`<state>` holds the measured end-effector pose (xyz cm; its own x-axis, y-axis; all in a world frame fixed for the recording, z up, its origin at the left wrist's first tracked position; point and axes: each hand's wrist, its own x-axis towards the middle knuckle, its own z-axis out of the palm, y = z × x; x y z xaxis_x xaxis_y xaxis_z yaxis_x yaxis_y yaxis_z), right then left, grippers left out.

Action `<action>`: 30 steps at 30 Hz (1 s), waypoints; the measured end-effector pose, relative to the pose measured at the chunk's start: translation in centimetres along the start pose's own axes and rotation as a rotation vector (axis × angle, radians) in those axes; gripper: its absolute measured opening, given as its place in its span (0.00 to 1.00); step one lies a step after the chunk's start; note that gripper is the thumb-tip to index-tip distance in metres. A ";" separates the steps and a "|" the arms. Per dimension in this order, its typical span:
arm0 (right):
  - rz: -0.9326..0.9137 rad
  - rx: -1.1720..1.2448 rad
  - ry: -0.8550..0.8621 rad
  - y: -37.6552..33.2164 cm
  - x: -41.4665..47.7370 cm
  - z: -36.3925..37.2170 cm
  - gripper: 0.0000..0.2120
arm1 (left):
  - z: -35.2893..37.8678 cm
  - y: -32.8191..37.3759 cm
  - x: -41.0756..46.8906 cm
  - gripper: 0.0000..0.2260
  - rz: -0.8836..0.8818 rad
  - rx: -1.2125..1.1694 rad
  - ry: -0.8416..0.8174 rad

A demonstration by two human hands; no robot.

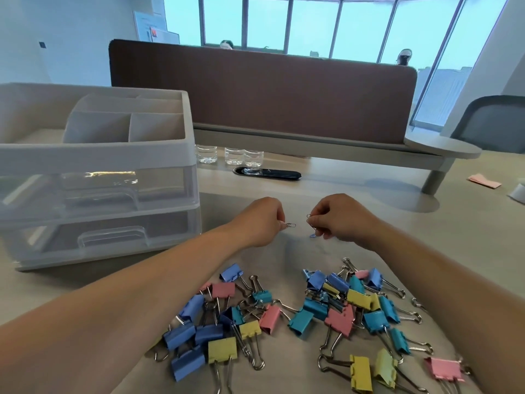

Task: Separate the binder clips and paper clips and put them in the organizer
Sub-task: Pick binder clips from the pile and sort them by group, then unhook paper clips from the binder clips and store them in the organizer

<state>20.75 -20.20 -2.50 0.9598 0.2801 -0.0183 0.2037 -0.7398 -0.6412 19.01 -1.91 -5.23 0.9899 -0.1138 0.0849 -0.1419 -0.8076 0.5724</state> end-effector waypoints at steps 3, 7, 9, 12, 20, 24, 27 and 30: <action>0.025 0.120 -0.060 -1.0 -1.7 -0.1 0.03 | -0.7 0.5 -1.5 0.04 -0.006 -0.025 0.007; -0.065 0.081 -0.046 -3.2 -3.9 -0.4 0.03 | -2.7 1.6 -4.6 0.04 -0.018 -0.058 0.044; -0.109 0.053 -0.037 -4.6 -4.8 -0.6 0.03 | -4.2 2.1 -6.1 0.05 -0.026 -0.078 0.067; -0.171 0.019 -0.015 -7.0 -5.8 -0.7 0.03 | -6.6 2.9 -8.5 0.06 -0.035 -0.085 0.094; -0.332 0.108 0.024 -17.5 -6.4 -0.3 0.05 | -15.2 1.7 -13.7 0.04 -0.042 -0.035 0.307; -0.403 0.147 0.005 -23.0 -5.3 0.9 0.04 | -19.9 0.3 -15.1 0.07 -0.086 0.018 0.381; -0.441 0.114 0.001 -26.4 -3.7 2.1 0.05 | -22.9 -0.9 -15.5 0.07 -0.149 0.052 0.420; -0.449 0.076 0.005 -28.8 -1.9 3.1 0.07 | -25.3 -1.6 -15.6 0.05 -0.184 0.106 0.429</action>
<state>12.47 2.47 13.65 0.7805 0.5600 0.2778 0.5854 -0.4987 -0.6392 3.74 15.85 13.19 0.9046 0.2676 0.3319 0.0586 -0.8492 0.5248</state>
